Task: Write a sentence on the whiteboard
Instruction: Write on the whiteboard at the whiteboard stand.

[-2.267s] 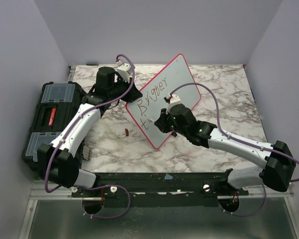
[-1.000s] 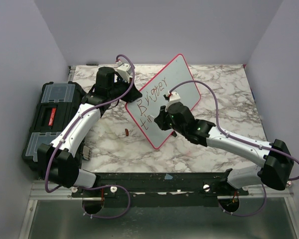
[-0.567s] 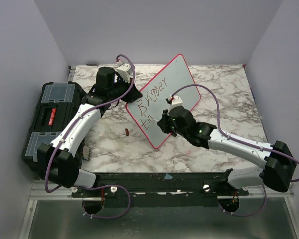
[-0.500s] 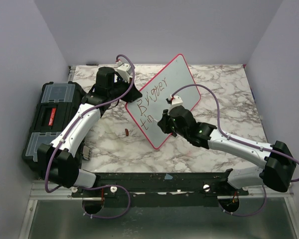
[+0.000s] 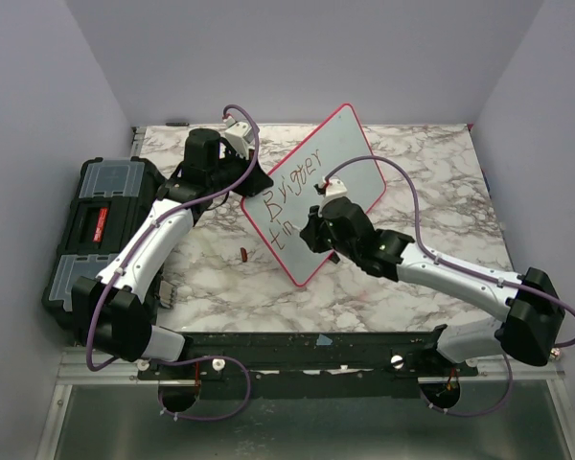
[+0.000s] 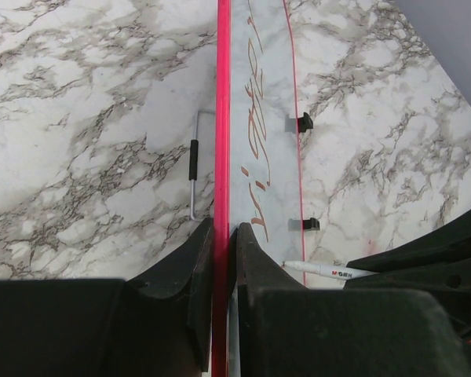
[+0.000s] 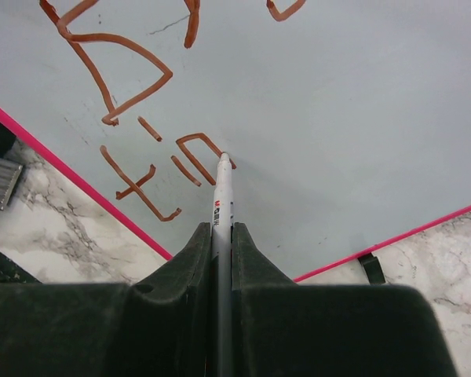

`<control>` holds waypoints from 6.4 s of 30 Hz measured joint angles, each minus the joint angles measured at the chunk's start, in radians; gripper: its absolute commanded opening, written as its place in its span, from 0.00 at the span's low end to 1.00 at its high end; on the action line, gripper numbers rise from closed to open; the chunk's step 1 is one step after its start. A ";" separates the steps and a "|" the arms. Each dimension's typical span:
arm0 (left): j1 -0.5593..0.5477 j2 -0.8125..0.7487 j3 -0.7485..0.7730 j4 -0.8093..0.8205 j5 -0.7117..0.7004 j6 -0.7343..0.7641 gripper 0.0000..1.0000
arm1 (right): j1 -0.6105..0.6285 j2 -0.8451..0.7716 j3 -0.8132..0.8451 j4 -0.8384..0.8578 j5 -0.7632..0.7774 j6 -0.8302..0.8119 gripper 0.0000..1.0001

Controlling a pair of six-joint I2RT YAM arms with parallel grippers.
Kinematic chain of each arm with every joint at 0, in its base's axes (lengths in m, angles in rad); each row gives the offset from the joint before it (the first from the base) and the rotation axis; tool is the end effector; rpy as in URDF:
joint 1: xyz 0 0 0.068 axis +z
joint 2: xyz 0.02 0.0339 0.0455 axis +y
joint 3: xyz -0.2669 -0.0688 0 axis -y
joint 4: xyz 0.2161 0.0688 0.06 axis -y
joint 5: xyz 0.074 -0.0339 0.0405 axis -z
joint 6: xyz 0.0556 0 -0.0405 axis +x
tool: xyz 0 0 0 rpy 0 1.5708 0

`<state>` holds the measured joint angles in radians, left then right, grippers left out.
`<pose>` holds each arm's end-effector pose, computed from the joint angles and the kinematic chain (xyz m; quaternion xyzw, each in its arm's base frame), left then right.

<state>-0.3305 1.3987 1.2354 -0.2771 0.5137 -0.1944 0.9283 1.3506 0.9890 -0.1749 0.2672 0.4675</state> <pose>0.2825 -0.1258 0.3483 0.1913 0.8056 -0.3416 0.4446 0.1884 0.2272 0.2884 -0.1326 0.8538 0.2262 0.4498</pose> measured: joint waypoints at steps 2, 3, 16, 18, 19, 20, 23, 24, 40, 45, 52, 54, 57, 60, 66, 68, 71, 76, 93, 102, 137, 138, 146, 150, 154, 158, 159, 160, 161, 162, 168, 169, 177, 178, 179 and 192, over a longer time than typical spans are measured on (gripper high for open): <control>0.000 0.000 0.000 0.000 0.000 0.000 0.00 | 0.000 0.005 0.010 0.001 0.000 -0.005 0.01; 0.000 0.000 0.000 0.000 0.000 0.001 0.00 | 0.000 0.008 0.014 0.001 0.000 -0.006 0.01; 0.002 0.000 0.000 -0.002 -0.002 0.004 0.00 | 0.000 0.046 0.092 0.002 0.023 -0.024 0.00; 0.002 0.000 -0.001 -0.002 -0.002 0.004 0.00 | 0.000 0.050 0.097 0.001 0.033 -0.023 0.01; 0.002 0.000 -0.001 -0.002 -0.002 0.004 0.00 | 0.000 0.051 0.100 0.001 0.039 -0.023 0.01; 0.003 0.000 -0.001 -0.002 -0.002 0.004 0.00 | 0.000 0.052 0.101 0.001 0.045 -0.023 0.01; 0.002 0.000 -0.001 -0.002 -0.002 0.004 0.00 | -0.001 0.052 0.101 0.001 0.060 -0.022 0.01; 0.002 0.000 -0.001 -0.002 -0.002 0.004 0.00 | -0.003 0.052 0.101 0.001 0.062 -0.021 0.01; 0.003 0.000 -0.001 -0.004 -0.001 0.003 0.00 | -0.016 0.033 0.046 -0.002 0.059 0.001 0.01; 0.003 0.000 -0.001 -0.004 0.000 0.003 0.00 | -0.019 0.016 0.016 -0.016 0.037 0.013 0.01; 0.002 0.000 -0.001 0.000 0.011 0.003 0.00 | -0.019 0.001 0.001 -0.064 0.018 0.024 0.01; 0.001 -0.002 -0.001 0.001 0.018 0.003 0.00 | -0.019 -0.006 0.001 -0.075 0.015 0.025 0.01; -0.004 -0.006 -0.001 0.002 0.022 0.003 0.00 | -0.019 -0.022 0.001 -0.095 0.015 0.024 0.01; -0.005 -0.007 -0.001 0.006 0.023 0.003 0.00 | -0.019 -0.044 0.001 -0.104 0.016 0.019 0.01; -0.005 -0.007 -0.001 0.006 0.023 0.003 0.00 | -0.019 -0.070 0.003 -0.104 0.047 -0.010 0.01; -0.005 -0.007 -0.001 0.006 0.024 0.003 0.00 | -0.019 -0.070 0.003 -0.102 0.060 -0.024 0.01; -0.005 -0.007 -0.001 0.006 0.025 0.003 0.00 | -0.021 -0.069 0.006 -0.099 0.068 -0.040 0.01; -0.005 -0.007 -0.001 0.006 0.026 0.003 0.00 | -0.033 -0.066 0.013 -0.073 0.064 -0.054 0.01; -0.005 -0.007 -0.001 0.006 0.026 0.003 0.00 | -0.100 -0.066 -0.002 0.008 -0.021 -0.069 0.01; -0.005 -0.007 -0.001 0.006 0.026 0.003 0.00 | -0.105 -0.066 -0.013 0.032 -0.057 -0.069 0.01; -0.004 -0.007 -0.001 0.002 0.023 0.004 0.00 | -0.114 -0.002 0.011 0.060 -0.003 -0.100 0.01; -0.004 -0.007 -0.001 0.002 0.023 0.004 0.00 | -0.115 0.000 0.015 0.060 -0.004 -0.103 0.01; -0.004 -0.007 -0.001 -0.001 0.023 0.005 0.00 | -0.119 0.002 0.021 0.061 -0.044 -0.123 0.01; -0.003 -0.007 -0.001 -0.002 0.022 0.005 0.00 | -0.119 0.002 0.021 0.061 -0.071 -0.125 0.01; -0.002 -0.006 -0.001 -0.002 0.022 0.005 0.00 | -0.120 -0.005 0.012 0.064 -0.100 -0.124 0.01; -0.002 -0.006 0.000 -0.002 0.022 0.005 0.00 | -0.121 -0.018 -0.012 0.071 -0.124 -0.121 0.01; -0.002 -0.005 0.000 -0.002 0.022 0.005 0.00 | -0.120 -0.021 -0.021 0.072 -0.129 -0.120 0.01; -0.002 -0.005 0.000 -0.002 0.022 0.005 0.00 | -0.120 -0.024 -0.028 0.074 -0.133 -0.119 0.01; -0.002 -0.005 0.000 -0.002 0.021 0.005 0.00 | -0.121 -0.026 -0.035 0.076 -0.136 -0.117 0.01; -0.002 -0.005 0.000 -0.002 0.021 0.005 0.00 | -0.121 -0.029 -0.042 0.077 -0.139 -0.116 0.01; -0.001 -0.005 0.000 -0.002 0.021 0.005 0.00 | -0.120 -0.045 -0.080 0.082 -0.146 -0.099 0.01; -0.001 -0.005 0.000 -0.002 0.021 0.005 0.00 | -0.120 -0.047 -0.085 0.080 -0.146 -0.097 0.01; -0.001 -0.005 0.000 -0.002 0.023 0.003 0.00 | -0.120 -0.049 -0.087 0.062 -0.098 -0.090 0.01; -0.001 -0.005 0.000 -0.002 0.023 0.003 0.00 | -0.120 -0.049 -0.086 0.059 -0.090 -0.091 0.01; -0.001 -0.005 0.000 -0.001 0.024 0.003 0.00 | -0.120 -0.048 -0.083 0.054 -0.080 -0.092 0.01; -0.003 -0.005 0.000 0.000 0.026 0.003 0.00 | -0.120 -0.032 0.052 0.000 0.027 -0.178 0.01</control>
<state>-0.3340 1.3933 1.2358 -0.2775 0.5400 -0.1913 0.8082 1.3190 1.0409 -0.1753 0.2947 0.2893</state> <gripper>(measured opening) 0.131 0.123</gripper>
